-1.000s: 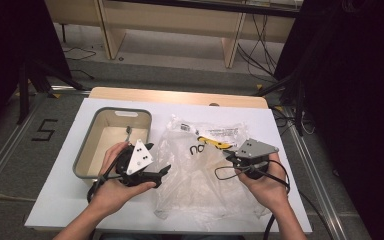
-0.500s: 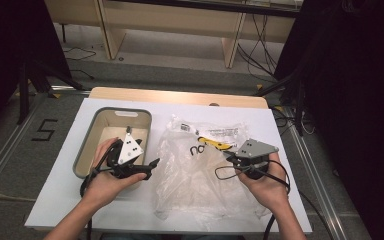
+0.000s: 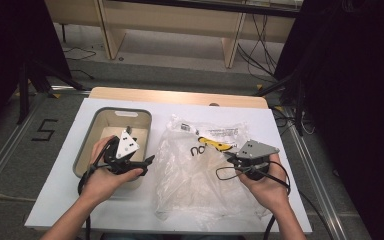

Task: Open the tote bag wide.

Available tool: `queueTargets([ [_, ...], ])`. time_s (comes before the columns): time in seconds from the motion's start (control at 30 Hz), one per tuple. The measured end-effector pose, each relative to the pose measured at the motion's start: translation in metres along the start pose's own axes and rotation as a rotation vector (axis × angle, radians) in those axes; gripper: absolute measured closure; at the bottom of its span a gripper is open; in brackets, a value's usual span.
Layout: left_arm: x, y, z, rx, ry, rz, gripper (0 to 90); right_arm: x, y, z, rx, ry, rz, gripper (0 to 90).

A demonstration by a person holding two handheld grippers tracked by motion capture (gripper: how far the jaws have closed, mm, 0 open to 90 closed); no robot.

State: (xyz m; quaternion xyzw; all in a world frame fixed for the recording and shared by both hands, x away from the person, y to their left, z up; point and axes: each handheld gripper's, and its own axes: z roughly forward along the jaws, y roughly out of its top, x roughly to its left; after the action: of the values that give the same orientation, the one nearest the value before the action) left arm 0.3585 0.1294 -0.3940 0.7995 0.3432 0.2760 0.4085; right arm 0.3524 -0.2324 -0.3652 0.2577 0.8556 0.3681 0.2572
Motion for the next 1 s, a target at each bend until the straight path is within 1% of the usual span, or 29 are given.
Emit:
queueTargets([
  [0.07, 0.0004, -0.0002, 0.0004, -0.003, 0.004, -0.007, 23.3, 0.0002, -0.0003, -0.0005, 0.002, 0.001, 0.002, 90.0],
  [0.33, 0.0014, -0.0004, 0.0028, 0.007, 0.007, -0.003, 23.6, -0.0005, -0.0019, -0.0004, 0.002, 0.0, 0.005, 90.0],
  [0.67, 0.001, -0.0002, 0.0034, 0.007, 0.009, 0.002, 23.8, -0.0005, -0.0019, -0.0009, 0.001, -0.003, 0.007, 90.0],
  [1.0, 0.0018, -0.0001, 0.0039, 0.004, 0.011, -0.004, 24.0, -0.0008, -0.0023, -0.0005, 0.003, -0.004, 0.007, 90.0],
])
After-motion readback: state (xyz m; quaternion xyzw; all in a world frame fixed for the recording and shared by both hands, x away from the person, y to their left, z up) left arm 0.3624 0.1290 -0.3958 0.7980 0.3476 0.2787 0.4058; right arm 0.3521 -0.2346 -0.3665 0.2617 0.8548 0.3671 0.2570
